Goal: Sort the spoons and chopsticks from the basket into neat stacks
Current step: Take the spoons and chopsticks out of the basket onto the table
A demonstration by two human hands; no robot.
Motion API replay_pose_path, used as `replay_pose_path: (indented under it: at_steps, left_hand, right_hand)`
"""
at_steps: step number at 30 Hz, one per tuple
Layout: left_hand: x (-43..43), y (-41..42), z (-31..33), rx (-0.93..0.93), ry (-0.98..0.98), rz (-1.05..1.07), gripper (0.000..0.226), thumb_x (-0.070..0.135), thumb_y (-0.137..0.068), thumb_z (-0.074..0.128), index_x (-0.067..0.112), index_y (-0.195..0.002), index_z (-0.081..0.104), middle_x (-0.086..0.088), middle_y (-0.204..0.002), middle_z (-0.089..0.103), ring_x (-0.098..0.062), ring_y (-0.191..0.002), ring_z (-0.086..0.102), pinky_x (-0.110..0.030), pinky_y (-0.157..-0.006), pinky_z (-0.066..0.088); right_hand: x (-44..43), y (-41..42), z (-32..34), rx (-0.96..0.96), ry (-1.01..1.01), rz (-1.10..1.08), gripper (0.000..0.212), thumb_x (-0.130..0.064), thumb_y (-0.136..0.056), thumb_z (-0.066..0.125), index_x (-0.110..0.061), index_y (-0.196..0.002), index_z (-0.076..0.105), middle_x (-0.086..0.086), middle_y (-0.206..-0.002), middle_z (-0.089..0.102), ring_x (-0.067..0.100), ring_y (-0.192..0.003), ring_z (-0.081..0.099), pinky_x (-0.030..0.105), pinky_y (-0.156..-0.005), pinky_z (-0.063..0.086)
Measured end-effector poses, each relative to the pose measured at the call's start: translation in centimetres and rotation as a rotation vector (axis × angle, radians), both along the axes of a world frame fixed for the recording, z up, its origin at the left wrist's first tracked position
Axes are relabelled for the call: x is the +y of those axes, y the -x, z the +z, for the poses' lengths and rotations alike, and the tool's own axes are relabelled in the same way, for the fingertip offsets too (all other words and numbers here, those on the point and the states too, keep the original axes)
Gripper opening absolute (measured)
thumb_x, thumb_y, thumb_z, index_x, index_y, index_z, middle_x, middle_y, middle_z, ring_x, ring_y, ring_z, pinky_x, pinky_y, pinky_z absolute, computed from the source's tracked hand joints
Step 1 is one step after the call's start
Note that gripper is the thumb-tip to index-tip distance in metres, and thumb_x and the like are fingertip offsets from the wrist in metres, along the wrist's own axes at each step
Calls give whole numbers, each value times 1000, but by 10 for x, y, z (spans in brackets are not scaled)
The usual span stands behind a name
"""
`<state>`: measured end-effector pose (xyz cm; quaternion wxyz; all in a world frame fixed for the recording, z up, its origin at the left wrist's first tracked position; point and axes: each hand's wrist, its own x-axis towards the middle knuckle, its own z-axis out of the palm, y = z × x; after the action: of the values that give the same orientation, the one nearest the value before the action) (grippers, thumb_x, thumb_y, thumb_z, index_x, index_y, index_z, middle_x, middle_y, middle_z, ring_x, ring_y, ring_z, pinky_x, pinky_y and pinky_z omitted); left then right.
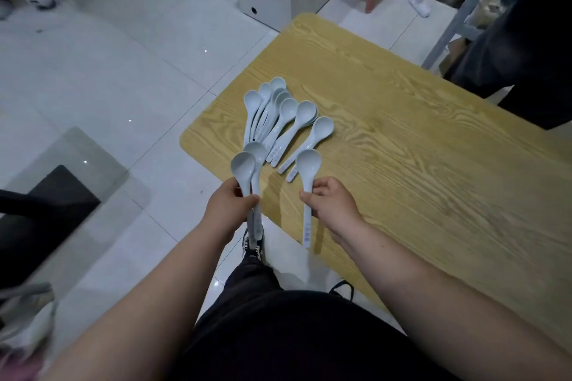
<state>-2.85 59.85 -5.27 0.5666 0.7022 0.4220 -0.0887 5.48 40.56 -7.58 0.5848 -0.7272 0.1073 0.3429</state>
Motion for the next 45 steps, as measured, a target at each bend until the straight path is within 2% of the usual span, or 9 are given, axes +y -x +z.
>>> replay_pose_path:
  at_steps: [4,10,15,20,24,27,31,35,45]
  left_hand:
    - [66,-52,-19,19,-40,-130,19,15,-81,65,21,-99,62,-5,-92,68,-27,-92,68,-53,-88,57]
    - [123,-133,-40,8,-164,-418,20,17,-84,67,21,-104,62,0,-91,67,-23,-87,66,-41,-78,58]
    - [123,-178,-55,-22,-249,-672,13,17,-86,64,14,-99,60,1,-84,63,-15,-74,58,-28,-61,44]
    - [120,-199,-68,-39,-357,-870,12,18,-87,64,14,-88,52,4,-73,52,-16,-67,49,-28,-53,30]
    - [119,-208,-76,-119,-564,-988,21,25,-82,69,15,-79,51,-2,-77,53,-30,-83,54,-33,-66,32]
    - [121,-206,-83,-167,-680,-1008,51,35,-80,76,8,-118,59,-16,-111,55,-36,-108,49,-38,-91,34]
    - [130,-196,-82,-213,-607,-989,82,31,-82,78,9,-150,37,-21,-148,33,-41,-134,31,-47,-112,29]
    - [135,-192,-91,-186,-594,-1106,76,31,-86,73,11,-151,38,-25,-154,26,-44,-142,23,-53,-117,26]
    - [139,-193,-86,-191,-592,-1224,80,32,-91,67,11,-156,26,-19,-159,21,-36,-147,17,-43,-121,18]
  right_hand:
    - [30,-26,-8,-18,102,-105,27,-22,-85,79,-22,-103,58,1,-106,70,14,-91,66,31,-79,53]
    - [81,-67,-18,-63,331,-212,29,-25,-86,78,-18,-107,58,-2,-102,66,16,-92,65,35,-80,54]
    - [109,-91,-28,-93,483,-252,25,-22,-88,74,-20,-102,53,-3,-93,63,12,-77,59,24,-60,42]
    - [122,-95,-35,-143,613,-146,29,-21,-88,71,-17,-106,47,4,-91,61,21,-80,59,30,-58,39]
    - [124,-93,-39,-197,694,-44,23,-25,-93,67,-22,-108,50,2,-100,54,17,-79,54,28,-57,38]
    - [123,-89,-44,-236,737,33,25,-27,-93,67,-21,-116,59,3,-117,48,23,-105,53,35,-85,48]
    - [121,-78,-44,-314,809,74,38,-30,-93,65,-21,-130,62,4,-138,38,25,-132,33,36,-110,36]
    - [122,-72,-47,-259,753,117,50,-29,-96,61,-22,-144,51,4,-158,21,26,-147,17,39,-118,28]
    - [116,-72,-47,-255,700,184,58,-36,-96,60,-24,-150,42,-2,-161,15,19,-148,21,37,-115,35]
